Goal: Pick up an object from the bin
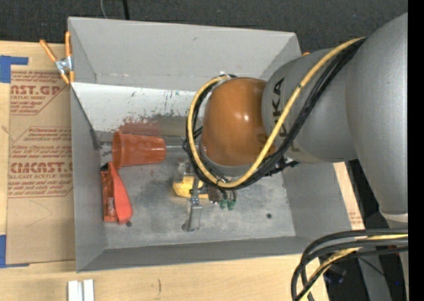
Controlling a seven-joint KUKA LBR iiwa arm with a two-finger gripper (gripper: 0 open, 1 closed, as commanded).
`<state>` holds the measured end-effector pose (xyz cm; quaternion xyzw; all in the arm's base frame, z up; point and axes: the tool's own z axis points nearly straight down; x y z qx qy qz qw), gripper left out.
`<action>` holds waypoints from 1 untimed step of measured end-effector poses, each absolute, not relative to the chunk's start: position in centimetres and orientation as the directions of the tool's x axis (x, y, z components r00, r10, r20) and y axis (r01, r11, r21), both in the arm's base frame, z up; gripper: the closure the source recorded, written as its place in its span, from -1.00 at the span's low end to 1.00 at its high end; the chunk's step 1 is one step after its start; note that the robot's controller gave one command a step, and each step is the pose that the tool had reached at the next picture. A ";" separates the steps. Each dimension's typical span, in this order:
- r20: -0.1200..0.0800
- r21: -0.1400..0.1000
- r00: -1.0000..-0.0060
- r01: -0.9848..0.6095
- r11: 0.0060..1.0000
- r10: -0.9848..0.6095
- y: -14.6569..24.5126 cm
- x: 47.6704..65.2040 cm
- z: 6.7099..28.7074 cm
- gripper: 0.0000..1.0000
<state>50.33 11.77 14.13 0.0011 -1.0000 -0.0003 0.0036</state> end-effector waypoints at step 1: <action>0.001 0.002 -1.000 -0.001 1.000 -0.001 11.7 50.5 14.6 -1.00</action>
Offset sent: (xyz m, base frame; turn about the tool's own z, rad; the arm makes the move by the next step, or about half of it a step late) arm 0.0904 -0.0503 -0.0234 0.1143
